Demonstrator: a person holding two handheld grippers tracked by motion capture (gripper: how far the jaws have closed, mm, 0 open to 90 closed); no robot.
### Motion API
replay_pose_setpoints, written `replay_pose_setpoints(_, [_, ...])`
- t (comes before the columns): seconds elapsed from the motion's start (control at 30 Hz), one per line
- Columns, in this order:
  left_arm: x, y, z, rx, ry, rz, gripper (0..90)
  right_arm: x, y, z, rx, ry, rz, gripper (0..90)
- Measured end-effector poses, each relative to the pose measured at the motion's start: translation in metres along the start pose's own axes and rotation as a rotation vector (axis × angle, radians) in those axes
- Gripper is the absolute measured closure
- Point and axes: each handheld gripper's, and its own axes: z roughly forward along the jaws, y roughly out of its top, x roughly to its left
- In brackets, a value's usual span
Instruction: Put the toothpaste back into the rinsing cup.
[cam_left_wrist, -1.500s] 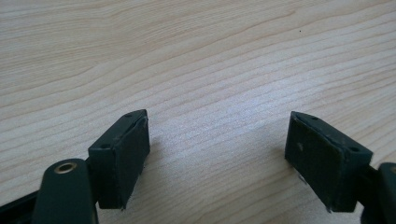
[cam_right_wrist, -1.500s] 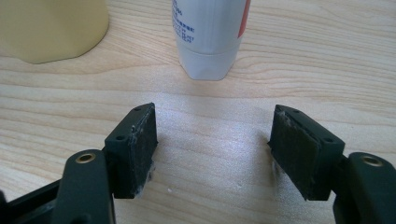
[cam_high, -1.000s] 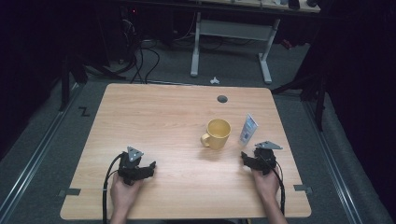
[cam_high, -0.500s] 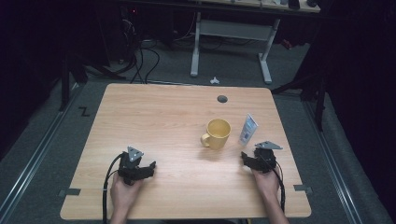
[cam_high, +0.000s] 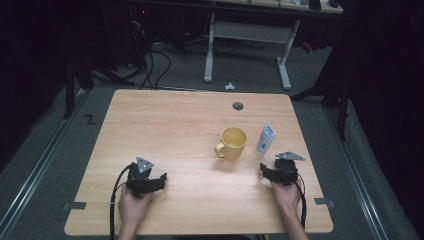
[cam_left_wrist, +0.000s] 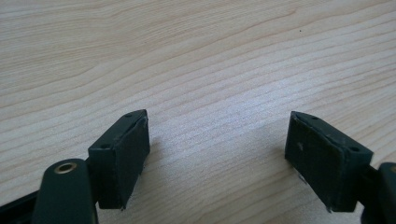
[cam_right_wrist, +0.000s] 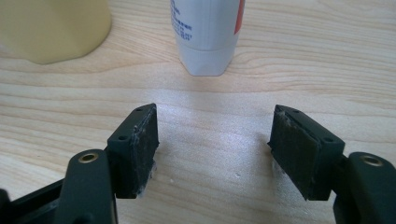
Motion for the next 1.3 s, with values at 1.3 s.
replay_pose_setpoints(1.3, [0.0,0.0,0.0,-0.001,-0.002,0.0,22.3,0.001,0.003,-0.025,-0.064,0.063,0.034,36.6])
